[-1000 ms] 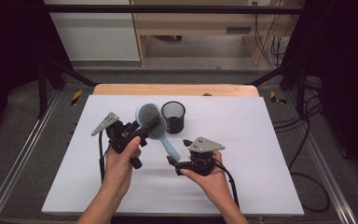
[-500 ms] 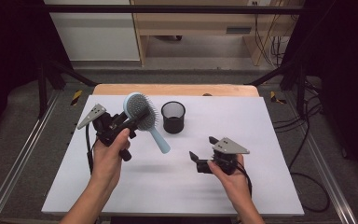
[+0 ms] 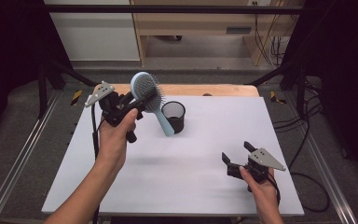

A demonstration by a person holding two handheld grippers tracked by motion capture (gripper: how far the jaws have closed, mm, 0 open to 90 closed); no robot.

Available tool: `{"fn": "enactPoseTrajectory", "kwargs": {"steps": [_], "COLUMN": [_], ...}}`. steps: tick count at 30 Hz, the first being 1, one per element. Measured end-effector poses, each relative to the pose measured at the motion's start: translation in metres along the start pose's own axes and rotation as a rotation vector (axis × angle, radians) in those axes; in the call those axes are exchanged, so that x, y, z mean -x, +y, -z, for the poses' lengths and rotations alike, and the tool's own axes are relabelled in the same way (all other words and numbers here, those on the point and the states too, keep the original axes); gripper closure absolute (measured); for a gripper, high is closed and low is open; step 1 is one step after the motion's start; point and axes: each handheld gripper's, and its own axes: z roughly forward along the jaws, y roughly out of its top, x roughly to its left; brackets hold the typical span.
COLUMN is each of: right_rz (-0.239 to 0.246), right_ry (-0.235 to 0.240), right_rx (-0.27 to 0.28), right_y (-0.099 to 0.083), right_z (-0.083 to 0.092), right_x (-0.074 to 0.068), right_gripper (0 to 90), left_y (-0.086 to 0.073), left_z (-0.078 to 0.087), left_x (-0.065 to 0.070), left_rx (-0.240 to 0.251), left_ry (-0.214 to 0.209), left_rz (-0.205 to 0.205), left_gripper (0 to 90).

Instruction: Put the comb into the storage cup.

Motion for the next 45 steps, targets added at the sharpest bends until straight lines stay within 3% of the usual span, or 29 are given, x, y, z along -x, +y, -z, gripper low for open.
{"fn": "enactPoseTrajectory", "kwargs": {"steps": [3, 13, 27, 45], "right_rz": [0.006, 0.02, 0.025, 0.032], "right_ry": [0.006, 0.03, 0.041, 0.051], "right_rx": [-0.008, -0.016, -0.002, 0.006], "right_y": [-0.001, -0.004, -0.005, -0.004], "right_z": [-0.002, -0.002, -0.002, 0.0], "right_x": [-0.001, -0.008, -0.011, -0.014], "right_gripper": [6.4, 6.5, 6.5, 5.7], "left_y": [0.006, 0.022, 0.014, 0.009], "left_z": [-0.008, -0.034, -0.062, -0.067], "left_x": [0.002, -0.012, -0.036, -0.042], "left_rx": [-0.019, 0.025, 0.033, 0.05], "left_ry": [0.003, 0.037, 0.092, 0.119], "left_rz": [-0.043, -0.038, -0.055, -0.068], "left_gripper": [49.7, 49.7, 49.7, 49.8]}}
